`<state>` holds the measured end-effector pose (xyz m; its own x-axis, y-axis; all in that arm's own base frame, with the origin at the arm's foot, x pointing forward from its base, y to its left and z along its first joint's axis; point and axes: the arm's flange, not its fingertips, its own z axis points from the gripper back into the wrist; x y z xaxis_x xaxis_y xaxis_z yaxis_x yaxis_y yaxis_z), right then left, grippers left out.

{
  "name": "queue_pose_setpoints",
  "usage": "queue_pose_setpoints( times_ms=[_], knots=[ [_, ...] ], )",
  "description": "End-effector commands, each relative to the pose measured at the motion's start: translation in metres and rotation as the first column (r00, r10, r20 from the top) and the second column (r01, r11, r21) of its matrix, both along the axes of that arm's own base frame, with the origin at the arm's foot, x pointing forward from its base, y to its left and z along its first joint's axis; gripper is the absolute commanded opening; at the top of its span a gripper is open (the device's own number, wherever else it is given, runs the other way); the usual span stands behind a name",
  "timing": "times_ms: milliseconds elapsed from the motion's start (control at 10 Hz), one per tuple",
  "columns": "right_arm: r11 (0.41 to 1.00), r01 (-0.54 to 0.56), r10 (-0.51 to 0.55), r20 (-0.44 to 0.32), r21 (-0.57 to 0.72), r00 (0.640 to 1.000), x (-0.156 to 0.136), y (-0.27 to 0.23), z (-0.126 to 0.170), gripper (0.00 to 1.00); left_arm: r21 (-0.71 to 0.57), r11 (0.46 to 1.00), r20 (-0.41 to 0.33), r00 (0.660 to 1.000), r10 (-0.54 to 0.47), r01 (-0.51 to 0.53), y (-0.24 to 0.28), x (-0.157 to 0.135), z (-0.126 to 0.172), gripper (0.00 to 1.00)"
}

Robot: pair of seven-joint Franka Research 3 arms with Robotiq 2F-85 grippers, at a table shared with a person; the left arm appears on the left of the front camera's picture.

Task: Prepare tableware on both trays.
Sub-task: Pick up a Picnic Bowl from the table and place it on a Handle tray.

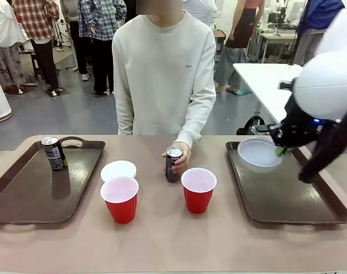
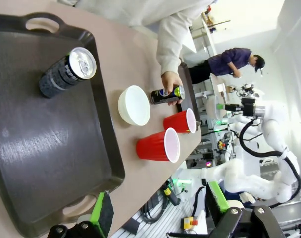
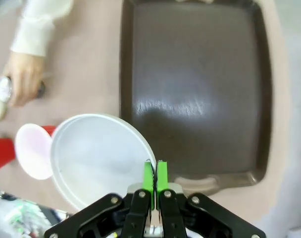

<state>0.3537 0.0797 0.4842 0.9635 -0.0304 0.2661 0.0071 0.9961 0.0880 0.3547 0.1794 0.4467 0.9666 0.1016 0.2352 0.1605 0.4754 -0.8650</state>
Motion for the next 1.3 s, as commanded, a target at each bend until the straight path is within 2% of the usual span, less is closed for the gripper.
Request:
queue_pose_setpoints(
  times_ms=[0,200,300,600,700,800,900,1000,1100,1200],
  knots=[
    [0.998,0.024,-0.023,-0.015,0.056,1.0,-0.002,-0.017,-0.004,0.03,-0.009,1.0,0.007,1.0,-0.007,0.007,0.002,-0.002,0.001,1.0],
    [0.995,0.09,-0.089,-0.021,0.034,0.996,0.011,-0.016,-0.009,0.03,-0.009,1.0,0.007,1.0,-0.007,0.007,0.002,-0.002,0.001,1.0],
    [0.998,0.04,-0.04,-0.008,0.041,0.999,-0.001,-0.022,0.003,0.03,-0.009,1.0,0.007,1.0,-0.007,0.007,0.002,-0.002,0.001,1.0],
    [0.998,0.057,-0.056,-0.015,0.032,0.998,0.001,-0.024,-0.001,0.03,-0.009,1.0,0.007,1.0,-0.007,0.007,0.002,-0.002,0.001,1.0],
    [0.999,0.04,-0.039,0.029,-0.032,0.999,0.01,-0.021,-0.018,0.03,-0.009,1.0,0.007,1.0,-0.007,0.007,0.002,-0.002,0.001,1.0],
    [0.996,0.056,-0.057,-0.017,-0.076,0.998,0.015,-0.022,-0.036,0.03,-0.009,1.0,0.007,1.0,-0.007,0.007,0.002,-0.002,0.001,1.0],
    [0.995,0.016,-0.021,-0.054,-0.101,0.998,-0.01,-0.027,-0.042,0.03,-0.009,1.0,0.007,1.0,-0.007,0.007,0.002,-0.002,0.001,1.0],
    [0.992,-0.058,0.058,-0.009,-0.115,0.998,-0.045,-0.03,-0.035,0.03,-0.009,1.0,0.007,1.0,-0.007,0.007,0.002,-0.002,0.001,1.0],
    [0.991,-0.062,0.065,0.025,-0.122,0.998,-0.058,-0.033,-0.028,0.03,-0.009,1.0,0.007,1.0,-0.007,0.007,0.002,-0.002,0.001,1.0],
    [0.992,-0.047,0.048,0.008,-0.115,0.999,-0.054,-0.036,-0.029,0.03,-0.009,1.0,0.007,1.0,-0.007,0.007,0.002,-0.002,0.001,1.0]
  ],
)
